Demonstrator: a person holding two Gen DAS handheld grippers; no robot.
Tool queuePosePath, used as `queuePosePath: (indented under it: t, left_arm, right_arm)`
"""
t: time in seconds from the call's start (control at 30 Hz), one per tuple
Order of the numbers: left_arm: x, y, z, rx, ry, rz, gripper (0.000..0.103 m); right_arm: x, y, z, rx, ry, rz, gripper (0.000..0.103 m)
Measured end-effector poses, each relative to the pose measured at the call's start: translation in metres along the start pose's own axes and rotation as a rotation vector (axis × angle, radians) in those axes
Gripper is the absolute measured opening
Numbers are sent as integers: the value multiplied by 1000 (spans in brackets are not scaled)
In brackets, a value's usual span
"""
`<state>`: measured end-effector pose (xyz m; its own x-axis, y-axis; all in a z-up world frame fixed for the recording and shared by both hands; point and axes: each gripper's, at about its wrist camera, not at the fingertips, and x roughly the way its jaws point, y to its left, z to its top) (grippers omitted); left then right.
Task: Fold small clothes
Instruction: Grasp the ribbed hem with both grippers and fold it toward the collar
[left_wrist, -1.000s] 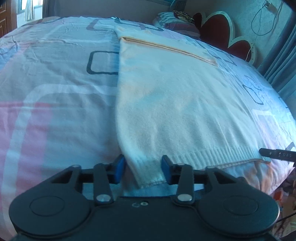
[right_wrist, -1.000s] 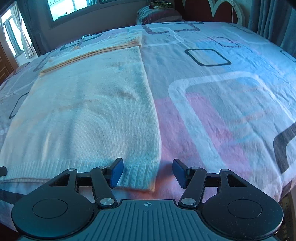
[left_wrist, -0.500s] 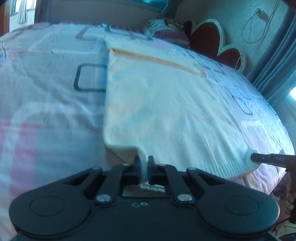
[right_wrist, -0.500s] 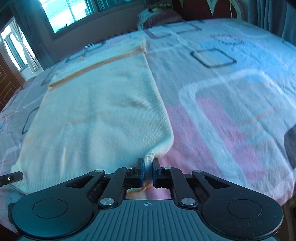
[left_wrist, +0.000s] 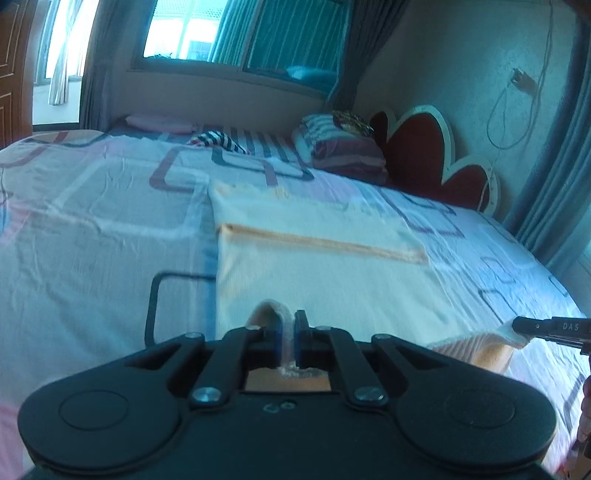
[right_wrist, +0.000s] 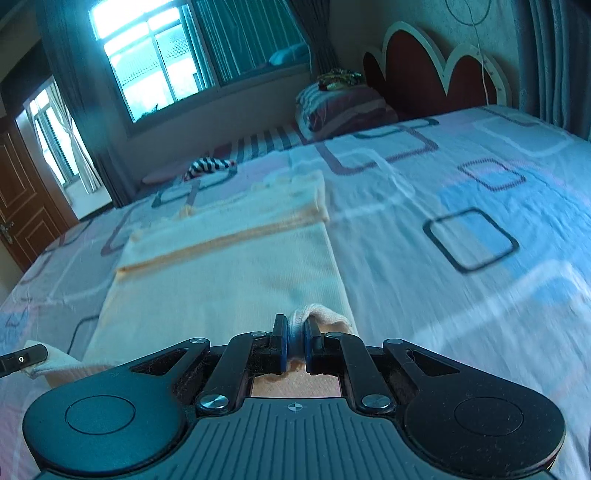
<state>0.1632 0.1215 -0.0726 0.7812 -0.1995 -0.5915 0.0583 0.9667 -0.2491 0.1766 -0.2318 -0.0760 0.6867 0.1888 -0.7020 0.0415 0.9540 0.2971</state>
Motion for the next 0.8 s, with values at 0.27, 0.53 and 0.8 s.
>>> queuePosePath:
  t: [0.27,0.53,0.8]
  left_arm:
    - [54,-8,50,-5,-90,28,5]
    - [113,-3,91,-49,-133,82,5]
    - [179,10,128,-92,-103,127,5]
  right_arm:
    - [66,6,62,1,-65,24,7]
    - [131,1,119,15,-99,42,7]
    - [203,-13,167,72,-63,42,7]
